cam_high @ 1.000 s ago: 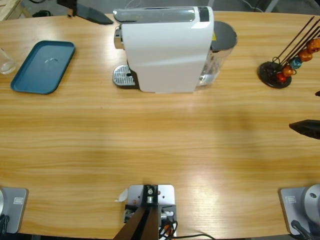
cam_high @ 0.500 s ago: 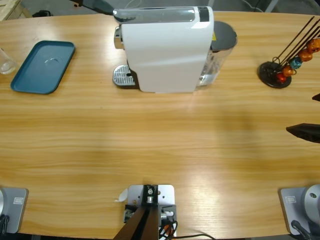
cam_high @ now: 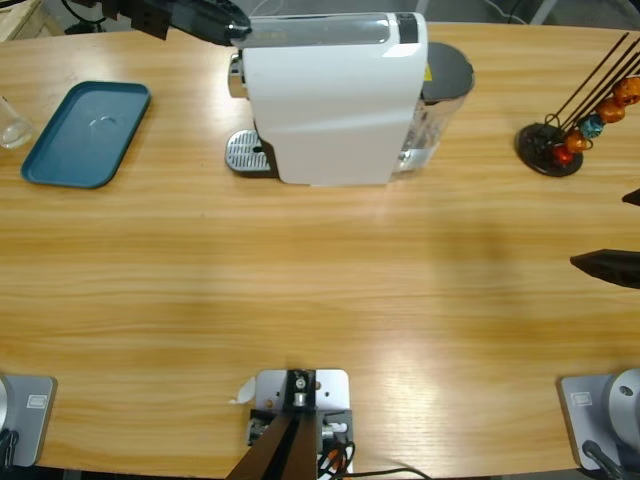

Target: Pour coffee

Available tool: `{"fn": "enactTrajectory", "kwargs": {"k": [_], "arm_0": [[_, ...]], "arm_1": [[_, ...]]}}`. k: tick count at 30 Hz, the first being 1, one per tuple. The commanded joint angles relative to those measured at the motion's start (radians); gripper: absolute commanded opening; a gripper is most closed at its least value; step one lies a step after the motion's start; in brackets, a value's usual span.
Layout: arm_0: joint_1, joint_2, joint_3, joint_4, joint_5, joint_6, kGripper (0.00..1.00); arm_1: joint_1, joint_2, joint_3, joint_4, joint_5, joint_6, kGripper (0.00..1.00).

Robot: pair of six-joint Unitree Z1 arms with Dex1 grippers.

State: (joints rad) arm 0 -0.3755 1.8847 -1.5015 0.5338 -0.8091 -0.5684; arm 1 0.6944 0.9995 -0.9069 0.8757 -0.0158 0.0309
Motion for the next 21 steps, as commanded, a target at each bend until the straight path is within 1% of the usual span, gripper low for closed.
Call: {"fn": "enactTrajectory", "kwargs": {"k": [1, 7, 21], "arm_0": [[-0.003, -0.029, 0.082, -0.008, 0.065, 0.034, 0.0], [-0.002, -0.05, 0.082, -0.009, 0.114, 0.045, 0.0], [-0.022, -0.052, 0.076, -0.054, 0.057, 0.047, 0.0]], "arm_1": [[-0.008, -0.027, 0.04, -0.021, 0.011, 0.014, 1.0], [-0.008, -0.027, 0.042, -0.023, 0.011, 0.014, 1.0], [-0.009, -0.025, 0.046, -0.032, 0.011, 0.014, 1.0]]}}
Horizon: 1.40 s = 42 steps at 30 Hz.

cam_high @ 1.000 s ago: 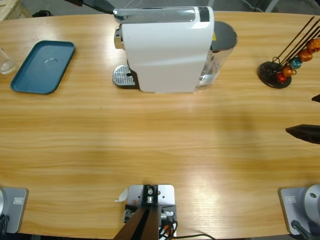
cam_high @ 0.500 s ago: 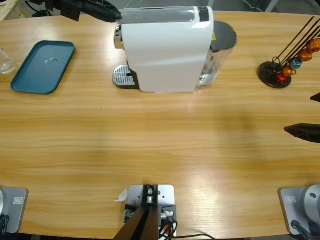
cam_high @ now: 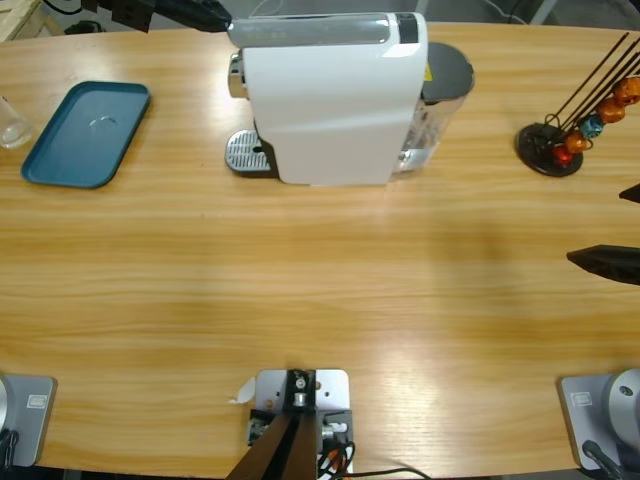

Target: Pour coffee

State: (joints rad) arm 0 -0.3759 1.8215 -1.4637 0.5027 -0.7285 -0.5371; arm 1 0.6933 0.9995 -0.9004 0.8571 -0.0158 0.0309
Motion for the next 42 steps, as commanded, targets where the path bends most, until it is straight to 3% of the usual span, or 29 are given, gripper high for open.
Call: {"fn": "enactTrajectory", "kwargs": {"k": [1, 7, 15, 42], "arm_0": [[-0.023, 0.013, 0.038, -0.024, -0.027, 0.016, 0.0], [-0.024, -0.004, 0.034, -0.049, -0.033, 0.008, 0.0], [-0.046, -0.016, -0.086, -0.05, -0.035, -0.015, 0.0], [-0.104, 0.018, -0.131, -0.011, 0.034, -0.052, 0.0]], "arm_1": [[-0.008, -0.025, 0.04, -0.013, 0.011, 0.014, 0.998], [-0.007, -0.028, 0.041, -0.015, 0.011, 0.014, 0.996], [-0.007, -0.033, 0.041, -0.018, 0.008, 0.014, 0.991], [-0.008, -0.039, 0.049, -0.033, 0.007, 0.014, 0.982]]}}
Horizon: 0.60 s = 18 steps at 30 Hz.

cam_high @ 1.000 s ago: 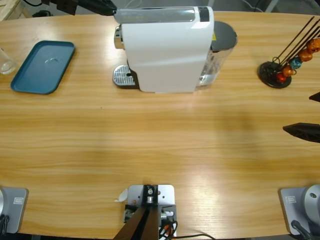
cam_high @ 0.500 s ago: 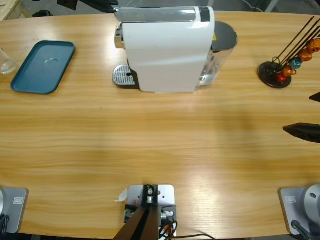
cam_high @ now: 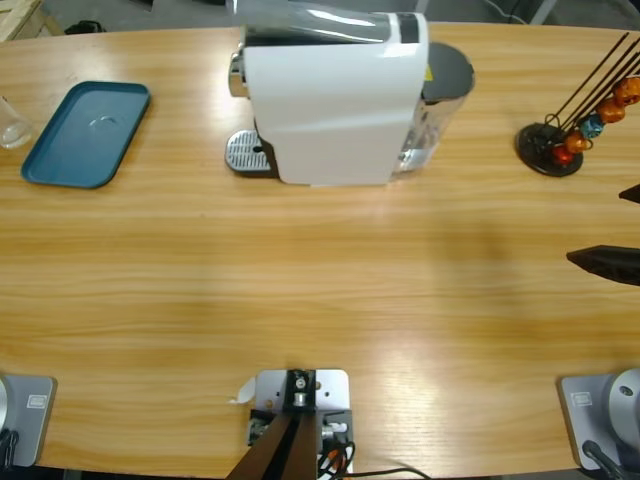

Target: Pour coffee

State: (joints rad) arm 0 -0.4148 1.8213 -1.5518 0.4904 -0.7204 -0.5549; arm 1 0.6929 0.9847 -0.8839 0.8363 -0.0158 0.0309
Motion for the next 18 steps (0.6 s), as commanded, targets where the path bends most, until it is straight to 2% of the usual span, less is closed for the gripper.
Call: {"fn": "enactTrajectory", "kwargs": {"k": [1, 8, 12, 15, 18], "arm_0": [[-0.065, 0.02, -0.044, 0.003, 0.025, -0.037, 0.0], [-0.07, 0.021, -0.072, 0.004, 0.02, -0.05, 0.0], [-0.091, 0.037, -0.192, 0.013, 0.013, -0.084, 0.0], [-0.11, 0.074, -0.319, 0.094, 0.01, -0.088, 0.0], [-0.125, 0.1, -0.376, 0.119, 0.0, -0.094, 0.0]], "arm_1": [[-0.007, -0.024, 0.032, -0.013, 0.006, 0.014, 0.982], [-0.007, -0.025, 0.034, -0.014, 0.007, 0.014, 0.982], [-0.006, -0.029, 0.034, -0.015, 0.005, 0.014, 0.982], [-0.007, -0.035, 0.034, -0.016, 0.005, 0.014, 0.982], [-0.007, -0.04, 0.034, -0.016, 0.004, 0.014, 0.982]]}}
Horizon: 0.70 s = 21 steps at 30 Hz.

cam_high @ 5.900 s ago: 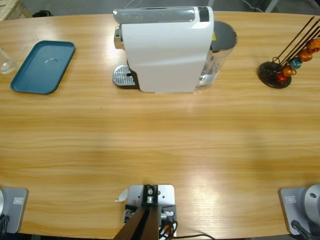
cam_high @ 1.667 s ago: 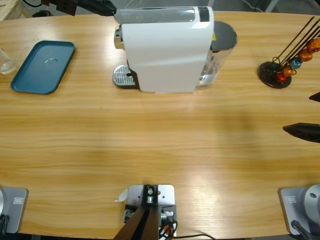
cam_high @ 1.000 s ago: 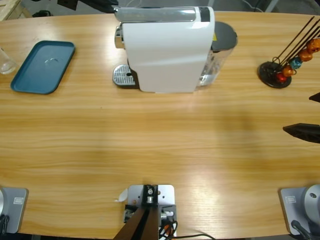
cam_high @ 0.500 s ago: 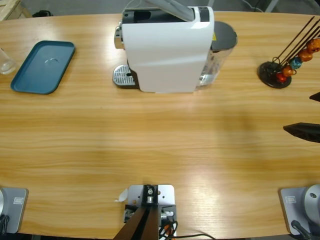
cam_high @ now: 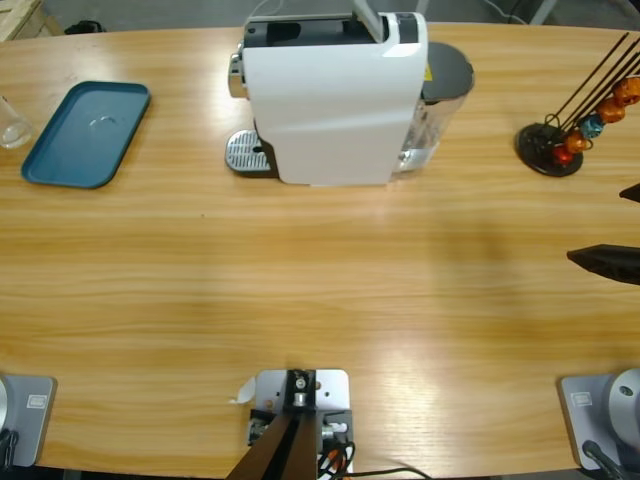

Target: Pour coffee

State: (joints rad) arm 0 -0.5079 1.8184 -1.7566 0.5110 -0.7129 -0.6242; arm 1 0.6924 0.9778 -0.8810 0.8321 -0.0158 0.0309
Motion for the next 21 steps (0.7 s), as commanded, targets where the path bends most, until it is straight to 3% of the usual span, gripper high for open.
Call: {"fn": "enactTrajectory", "kwargs": {"k": [1, 3, 4, 5, 6, 10, 15, 18, 21], "arm_0": [[-0.032, 0.106, -0.176, 0.098, -0.012, -0.025, 0.0], [-0.031, 0.104, -0.171, 0.098, -0.03, -0.014, 0.0], [-0.03, 0.102, -0.165, 0.098, -0.043, -0.004, 0.24], [-0.03, 0.093, -0.152, 0.101, -0.048, 0.02, 0.767], [-0.03, 0.073, -0.126, 0.101, -0.048, 0.093, 0.962], [-0.017, -0.08, 0.07, 0.102, 0.02, 0.411, 0.991], [-0.08, -0.333, 0.36, 0.119, 0.474, 0.56, 0.976], [-0.114, -0.434, 0.487, 0.121, 0.623, 0.687, 0.974], [-0.115, -0.479, 0.584, 0.12, 0.652, 0.738, 0.992]], "arm_1": [[-0.007, -0.034, 0.031, -0.012, 0.005, 0.014, 0.982], [-0.007, -0.036, 0.033, -0.015, 0.005, 0.014, 0.982], [-0.006, -0.037, 0.032, -0.016, 0.005, 0.014, 0.987], [-0.006, -0.041, 0.029, -0.017, 0.005, 0.014, 0.993], [-0.007, -0.05, 0.027, -0.025, 0.0, 0.018, 0.997], [-0.13, -0.079, 0.063, -0.205, -0.104, 0.029, 0.983], [-0.484, -0.031, 0.183, -0.415, -0.104, 0.044, 0.965], [-0.504, 0.025, 0.239, -0.543, -0.148, 0.027, 0.771], [-0.52, 0.073, 0.328, -0.68, -0.161, 0.016, 0.701]]}}
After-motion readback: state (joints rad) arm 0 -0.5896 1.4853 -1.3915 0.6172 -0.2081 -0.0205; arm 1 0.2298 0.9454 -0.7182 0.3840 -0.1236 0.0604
